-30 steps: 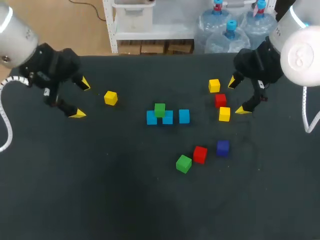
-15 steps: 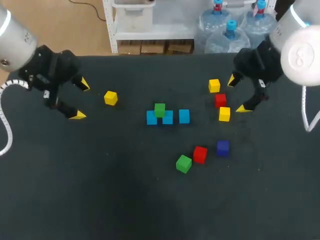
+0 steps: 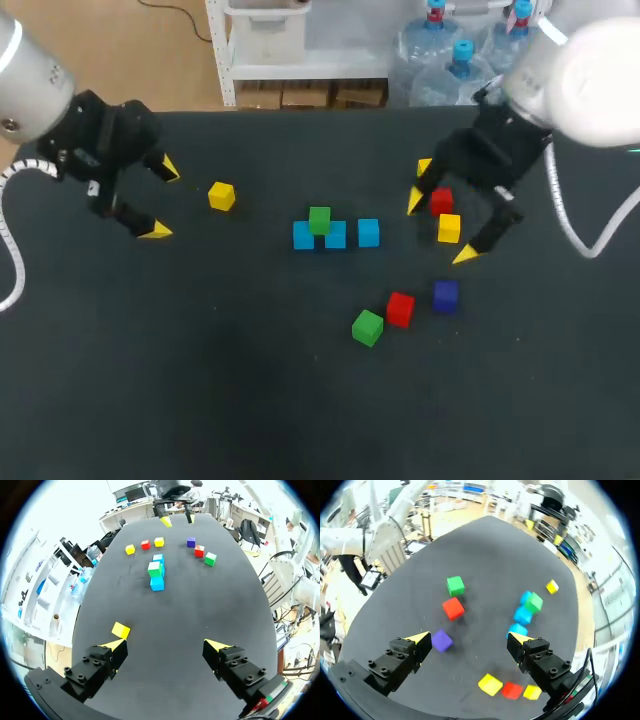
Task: Place the blue cubes, place green cubes on the blue cubes, place the yellow cubes on the green cubes, then place the red cubes on the yellow cubes, and place purple cube on the red cubes.
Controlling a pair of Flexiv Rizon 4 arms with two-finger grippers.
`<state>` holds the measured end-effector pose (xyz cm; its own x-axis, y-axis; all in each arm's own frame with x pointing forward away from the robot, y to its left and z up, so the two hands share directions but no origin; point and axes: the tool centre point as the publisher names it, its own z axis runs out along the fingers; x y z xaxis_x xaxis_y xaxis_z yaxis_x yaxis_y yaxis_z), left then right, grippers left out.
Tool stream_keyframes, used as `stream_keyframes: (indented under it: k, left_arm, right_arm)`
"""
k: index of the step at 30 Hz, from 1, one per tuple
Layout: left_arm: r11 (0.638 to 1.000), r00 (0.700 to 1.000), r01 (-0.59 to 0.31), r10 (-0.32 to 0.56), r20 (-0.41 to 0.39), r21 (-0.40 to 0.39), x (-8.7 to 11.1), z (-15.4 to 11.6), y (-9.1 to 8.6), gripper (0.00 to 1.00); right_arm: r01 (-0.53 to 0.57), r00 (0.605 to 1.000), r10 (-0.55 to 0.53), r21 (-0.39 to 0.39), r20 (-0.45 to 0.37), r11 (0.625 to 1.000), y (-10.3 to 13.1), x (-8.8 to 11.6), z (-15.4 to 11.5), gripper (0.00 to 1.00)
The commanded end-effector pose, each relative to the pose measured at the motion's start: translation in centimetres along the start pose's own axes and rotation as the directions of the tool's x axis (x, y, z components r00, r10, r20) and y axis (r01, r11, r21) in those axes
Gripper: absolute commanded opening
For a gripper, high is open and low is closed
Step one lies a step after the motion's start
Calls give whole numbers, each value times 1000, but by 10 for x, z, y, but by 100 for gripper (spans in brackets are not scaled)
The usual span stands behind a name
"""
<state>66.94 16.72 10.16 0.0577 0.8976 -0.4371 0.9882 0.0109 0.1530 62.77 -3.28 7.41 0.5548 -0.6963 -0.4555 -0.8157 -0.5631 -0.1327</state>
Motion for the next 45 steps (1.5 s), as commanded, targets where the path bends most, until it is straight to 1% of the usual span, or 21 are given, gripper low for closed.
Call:
stream_keyframes:
  k: [1, 4, 9, 12, 17, 22, 26, 34, 45]
  left_arm:
    - [1000, 1000, -3, 3, 5, -1, 1, 0, 0, 100]
    - [1000, 1000, -3, 3, 5, -1, 1, 0, 0, 100]
    - [1000, 1000, -3, 3, 5, -1, 1, 0, 0, 100]
    - [1000, 1000, -3, 3, 5, -1, 1, 0, 0, 100]
    - [1000, 1000, -3, 3, 5, -1, 1, 0, 0, 100]
    - [1000, 1000, -3, 3, 5, -1, 1, 0, 0, 100]
    - [1000, 1000, -3, 3, 5, -1, 1, 0, 0, 100]
    - [1000, 1000, -3, 3, 5, -1, 1, 0, 0, 100]
    - [1000, 1000, -3, 3, 5, -1, 1, 0, 0, 100]
  right_arm:
    - [37, 999, -37, -24, -11, 999, -2, -11, 14, 100]
    - [73, 997, -74, -31, -27, 997, 0, -18, 21, 100]
    - [119, 992, -120, -39, -28, 992, 7, -29, 37, 100]
    - [140, 990, -141, -55, -18, 989, 10, -37, 45, 100]
    - [193, 981, -194, -86, -2, 977, 15, -55, 56, 100]
    - [232, 972, -233, -122, 11, 965, 21, -65, 67, 100]
    - [260, 965, -262, -143, 3, 955, 21, -67, 74, 100]
    - [283, 958, -286, -164, 5, 945, 18, -64, 90, 100]
    - [321, 945, -328, -192, -4, 927, 12, -52, 112, 100]
